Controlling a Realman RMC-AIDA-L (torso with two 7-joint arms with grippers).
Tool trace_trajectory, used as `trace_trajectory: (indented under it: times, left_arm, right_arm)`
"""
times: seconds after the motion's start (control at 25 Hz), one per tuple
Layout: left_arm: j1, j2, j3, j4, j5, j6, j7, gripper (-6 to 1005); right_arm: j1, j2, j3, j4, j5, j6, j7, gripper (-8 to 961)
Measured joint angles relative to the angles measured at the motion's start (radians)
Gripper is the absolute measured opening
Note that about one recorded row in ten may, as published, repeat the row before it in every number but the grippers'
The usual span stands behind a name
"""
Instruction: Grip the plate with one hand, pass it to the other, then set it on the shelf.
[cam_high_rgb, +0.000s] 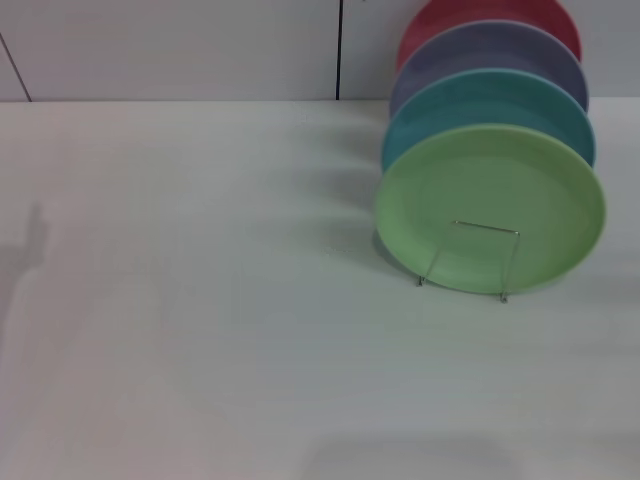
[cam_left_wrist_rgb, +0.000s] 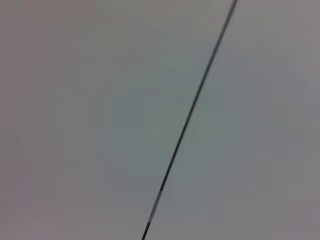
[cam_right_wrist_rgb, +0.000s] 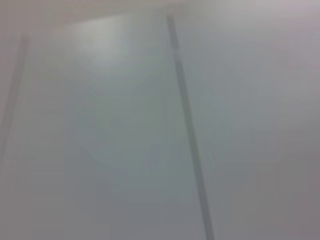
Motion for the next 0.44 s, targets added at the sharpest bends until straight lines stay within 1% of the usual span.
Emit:
trace_trajectory:
  times: [0.24, 0.44]
  left_arm:
    - [0.008, 0.003, 0.004, 0.008, 0.004, -0.05, 0.062, 616]
    - [0.028, 0.005, 0.024, 0.057, 0.007, -0.129, 0.062, 616]
  right_arm:
    - [-0.006, 0.011, 0.009, 0.0, 0.014, 0.07, 0.011, 389]
    - [0.006, 0.019, -0.001, -0.001, -0.002, 0.167, -0.032, 389]
